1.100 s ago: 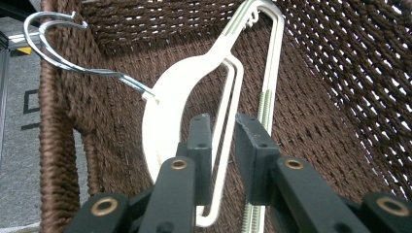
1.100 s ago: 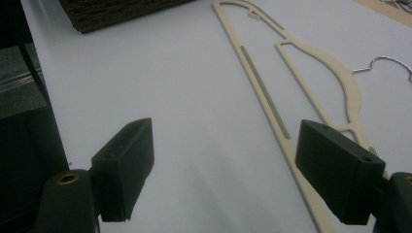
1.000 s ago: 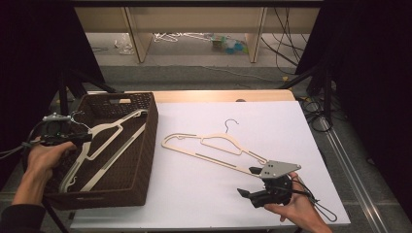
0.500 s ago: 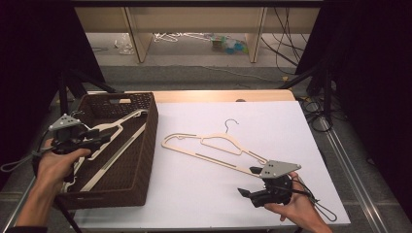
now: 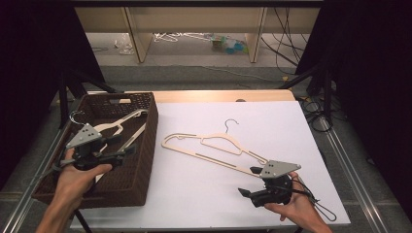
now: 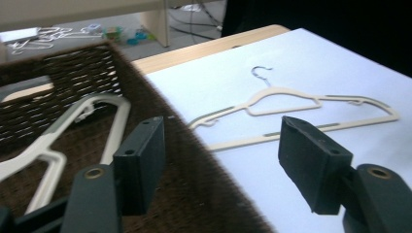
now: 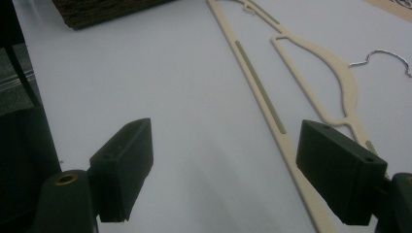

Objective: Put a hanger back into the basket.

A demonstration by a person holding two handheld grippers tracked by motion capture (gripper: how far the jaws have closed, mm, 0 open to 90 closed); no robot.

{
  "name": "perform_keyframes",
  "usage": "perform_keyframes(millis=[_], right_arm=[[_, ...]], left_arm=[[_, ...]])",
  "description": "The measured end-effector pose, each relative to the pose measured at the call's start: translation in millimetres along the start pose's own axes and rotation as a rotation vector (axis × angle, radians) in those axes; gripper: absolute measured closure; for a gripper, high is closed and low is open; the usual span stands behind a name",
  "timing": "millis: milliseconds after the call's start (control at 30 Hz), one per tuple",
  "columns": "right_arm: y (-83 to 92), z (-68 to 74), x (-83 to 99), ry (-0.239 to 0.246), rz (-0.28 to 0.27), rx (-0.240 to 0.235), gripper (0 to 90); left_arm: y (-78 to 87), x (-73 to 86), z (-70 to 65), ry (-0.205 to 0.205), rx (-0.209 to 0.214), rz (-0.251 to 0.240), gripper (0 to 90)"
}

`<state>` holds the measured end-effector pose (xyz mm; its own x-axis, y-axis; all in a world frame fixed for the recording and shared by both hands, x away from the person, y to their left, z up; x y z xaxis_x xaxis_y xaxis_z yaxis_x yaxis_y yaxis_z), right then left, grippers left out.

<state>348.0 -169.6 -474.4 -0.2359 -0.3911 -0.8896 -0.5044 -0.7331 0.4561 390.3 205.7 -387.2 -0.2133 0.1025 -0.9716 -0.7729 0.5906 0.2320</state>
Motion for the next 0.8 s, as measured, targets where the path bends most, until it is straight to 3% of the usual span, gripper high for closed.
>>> perform_keyframes(millis=[100,367,633,800], right_arm=[[-0.1,-0.2,0.9,-0.003,0.001,-0.004,22.2],[-2.6,-2.2,1.6,-0.004,-0.002,-0.007,21.9],[-3.9,-4.2,4.1,-0.006,0.002,-0.010,21.3],[-3.4,-3.1,4.2,-0.006,0.003,-0.011,21.0]], left_arm=[[-1.5,-0.6,-15.1,-0.003,0.016,-0.004,30.4],[-9.4,9.1,-57.7,-0.067,0.070,-0.027,24.8],[-14.5,24.9,-89.1,-0.031,0.102,-0.052,17.2],[-14.7,34.5,-101.4,-0.036,0.114,-0.053,16.9]])
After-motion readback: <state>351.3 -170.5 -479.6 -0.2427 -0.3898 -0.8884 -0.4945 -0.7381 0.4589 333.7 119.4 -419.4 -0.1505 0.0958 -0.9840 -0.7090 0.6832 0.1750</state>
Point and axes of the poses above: each handheld gripper's, and its own axes: y roughly backward along the jaws, x roughly out of its underside, z roughly to its left, the point moved 8 cm from there along -y, roughly forward along the jaws, and after that the axes turned 11 degrees about -z, right-handed, at the moved point
